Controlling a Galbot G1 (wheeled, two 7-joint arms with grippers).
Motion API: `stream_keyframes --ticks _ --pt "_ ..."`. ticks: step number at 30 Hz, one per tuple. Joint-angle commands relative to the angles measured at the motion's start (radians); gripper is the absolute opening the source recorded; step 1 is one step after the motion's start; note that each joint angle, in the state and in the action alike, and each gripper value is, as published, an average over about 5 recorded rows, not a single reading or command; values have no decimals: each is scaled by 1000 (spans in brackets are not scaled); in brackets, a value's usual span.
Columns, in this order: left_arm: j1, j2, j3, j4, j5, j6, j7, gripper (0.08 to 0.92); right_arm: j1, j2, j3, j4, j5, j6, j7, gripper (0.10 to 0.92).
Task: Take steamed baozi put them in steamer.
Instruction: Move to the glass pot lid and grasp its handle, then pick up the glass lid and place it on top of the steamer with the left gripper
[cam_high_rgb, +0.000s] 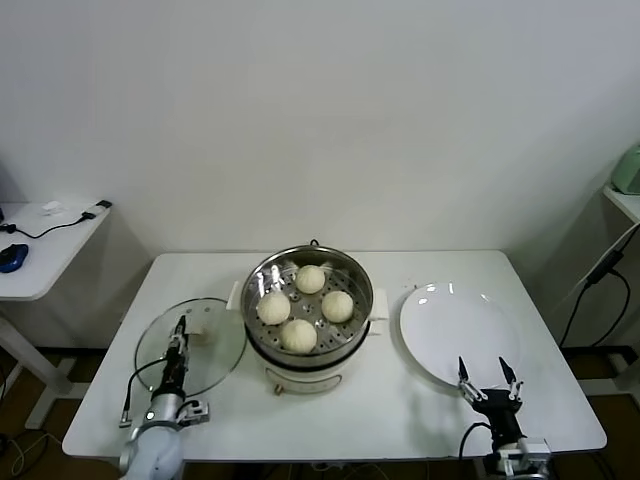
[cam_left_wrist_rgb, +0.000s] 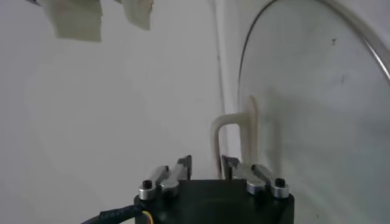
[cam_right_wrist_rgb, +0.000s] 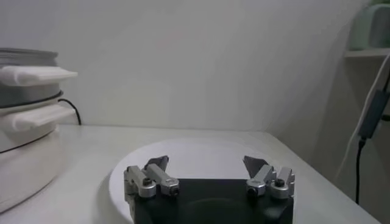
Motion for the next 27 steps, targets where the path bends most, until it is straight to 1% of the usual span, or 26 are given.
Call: stream_keyframes --ticks 1,6,9,11,14,19,24,27 --pt "-17 2 -1 45 -7 -55 -15 386 -1 -2 0 8 -4 -2 -3 823" --pt "-5 3 -2 9 -39 -64 -8 239 -2 -3 0 19 -5 -7 -1 823" --pt "15 10 -12 -66 -84 -65 12 164 -2 -4 1 30 -5 -11 2 823" --pt "30 22 -25 -126 -111 -66 25 141 -3 -6 2 39 -5 -15 2 823" --pt "60 65 -44 -211 -161 -66 44 138 -6 -14 3 58 -6 -24 5 823" --pt "128 180 -83 -371 -319 -45 99 138 -8 -23 2 91 -25 -52 26 823" --pt "158 287 -139 -535 -473 24 194 138 -7 -16 -3 111 -75 -91 54 823" --pt "153 326 -166 -643 -514 98 278 138 -7 -16 -6 117 -108 -101 59 823"
